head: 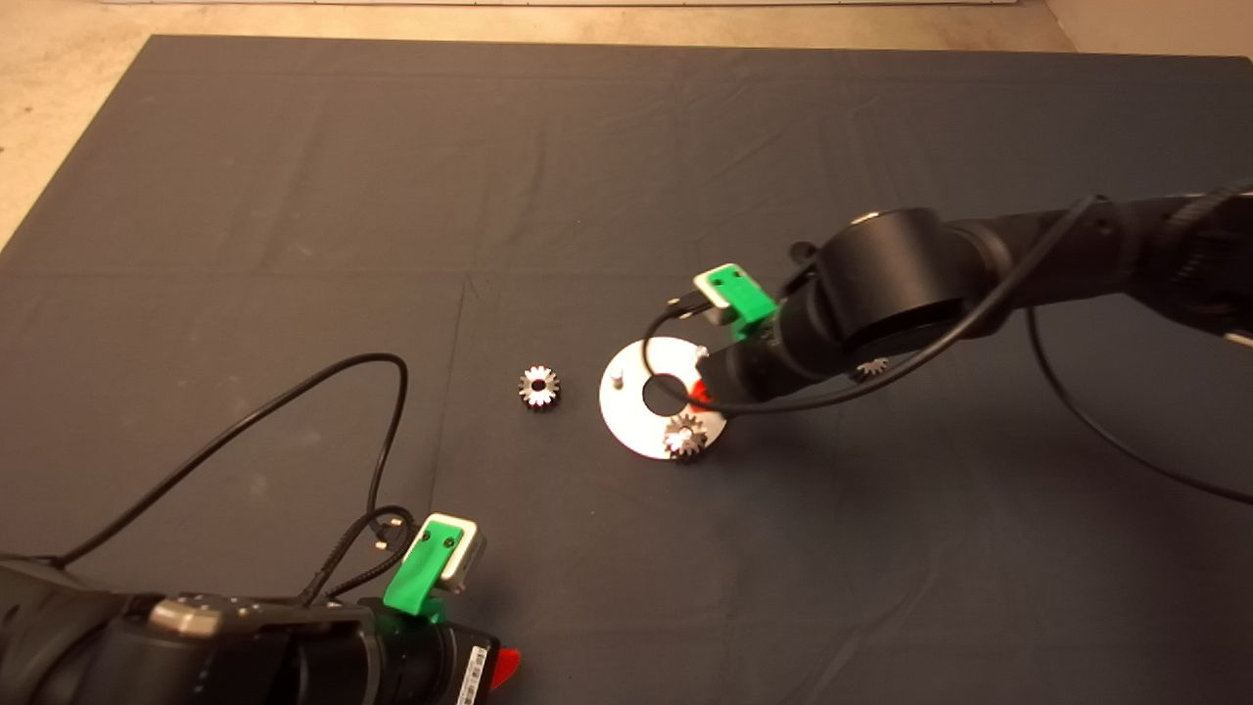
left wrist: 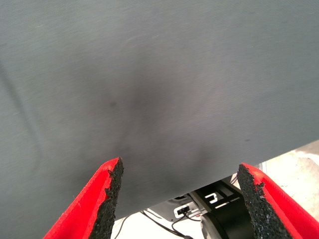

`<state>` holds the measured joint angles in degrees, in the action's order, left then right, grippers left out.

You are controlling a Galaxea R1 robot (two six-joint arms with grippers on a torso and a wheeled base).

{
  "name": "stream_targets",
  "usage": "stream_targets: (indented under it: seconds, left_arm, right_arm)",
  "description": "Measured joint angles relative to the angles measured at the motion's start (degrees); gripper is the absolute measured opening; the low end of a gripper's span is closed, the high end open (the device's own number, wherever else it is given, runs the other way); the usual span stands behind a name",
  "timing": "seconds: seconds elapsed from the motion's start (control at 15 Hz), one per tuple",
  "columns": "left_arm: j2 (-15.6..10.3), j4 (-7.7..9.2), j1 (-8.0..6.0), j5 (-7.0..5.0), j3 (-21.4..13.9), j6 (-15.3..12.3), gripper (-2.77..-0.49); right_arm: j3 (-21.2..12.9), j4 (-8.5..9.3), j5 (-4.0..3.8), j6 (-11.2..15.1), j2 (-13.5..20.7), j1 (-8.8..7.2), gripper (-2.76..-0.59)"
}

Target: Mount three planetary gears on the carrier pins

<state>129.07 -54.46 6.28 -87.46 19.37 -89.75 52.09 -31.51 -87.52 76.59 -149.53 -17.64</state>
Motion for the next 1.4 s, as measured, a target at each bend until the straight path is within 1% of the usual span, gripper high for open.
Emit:
stream_targets:
  seconds: [0.07, 0.13, 0.2, 0.27, 0.4, 0.47, 0.53, 0.6, 0.8, 0.87, 0.93, 1.07, 1.2, 1.4]
  left_arm:
    - [0.44, 0.00, 0.00, 0.00, 0.00, 0.00, -1.64]
    - [0.85, 0.01, -0.30, 0.09, 0.00, 0.02, -1.64]
    - [1.03, -0.01, -0.88, 0.09, 0.00, 0.04, -1.64]
    - [1.02, -0.01, -1.44, 0.05, 0.00, 0.06, -1.64]
    - [1.07, -0.01, -1.93, 0.02, 0.00, 0.89, -1.64]
    - [1.11, 0.00, -2.03, 0.05, 0.00, 1.76, -1.64]
    - [1.22, -0.01, -2.38, 0.00, 0.00, 2.12, -1.64]
    - [1.39, -0.01, -2.82, 0.02, 0.00, 2.43, -1.64]
    - [1.79, 0.00, -2.95, 0.06, 0.00, 3.23, -1.64]
    - [1.90, -0.01, -3.06, 0.02, 0.00, 3.30, -1.64]
    - [2.15, 0.00, -3.22, 0.05, 0.00, 3.47, -1.64]
    - [2.81, 0.00, -3.52, 0.02, 0.00, 3.80, -1.64]
    - [3.45, 0.00, -3.67, 0.00, 0.00, 5.05, -1.64]
    - [3.93, 0.00, -3.78, 0.02, -0.02, 6.42, -1.64]
  right_arm:
    - [-0.31, 0.51, -0.60, 0.20, 2.20, -0.02, -1.18]
    - [-0.79, 1.02, -0.82, 0.35, 3.57, -0.02, -1.18]
    - [-1.48, 1.86, -0.82, 0.41, 4.36, -0.16, -1.18]
    - [-2.07, 2.32, -0.77, 0.48, 4.62, -0.35, -1.18]
    - [-3.44, 3.11, -0.03, 1.62, 4.93, -0.92, -1.18]
    - [-3.86, 3.49, 0.06, 2.51, 5.49, -1.10, -1.18]
    - [-4.03, 4.10, 0.04, 3.26, 6.30, -1.12, -1.18]
    - [-4.43, 4.47, -0.18, 3.91, 7.23, -1.10, -1.18]
    - [-6.52, 5.55, -0.18, 4.57, 10.29, -1.12, -1.18]
    - [-7.23, 5.72, -0.13, 4.74, 12.44, -1.12, -1.18]
    - [-7.45, 5.74, -0.14, 4.77, 13.85, -1.12, -1.18]
    - [-7.63, 5.85, -0.36, 4.83, 15.86, -1.27, -1.18]
    - [-7.69, 5.83, -0.38, 4.57, 16.90, -1.34, -1.18]
    - [-7.80, 5.69, -0.30, 3.80, 17.56, -1.38, -1.18]
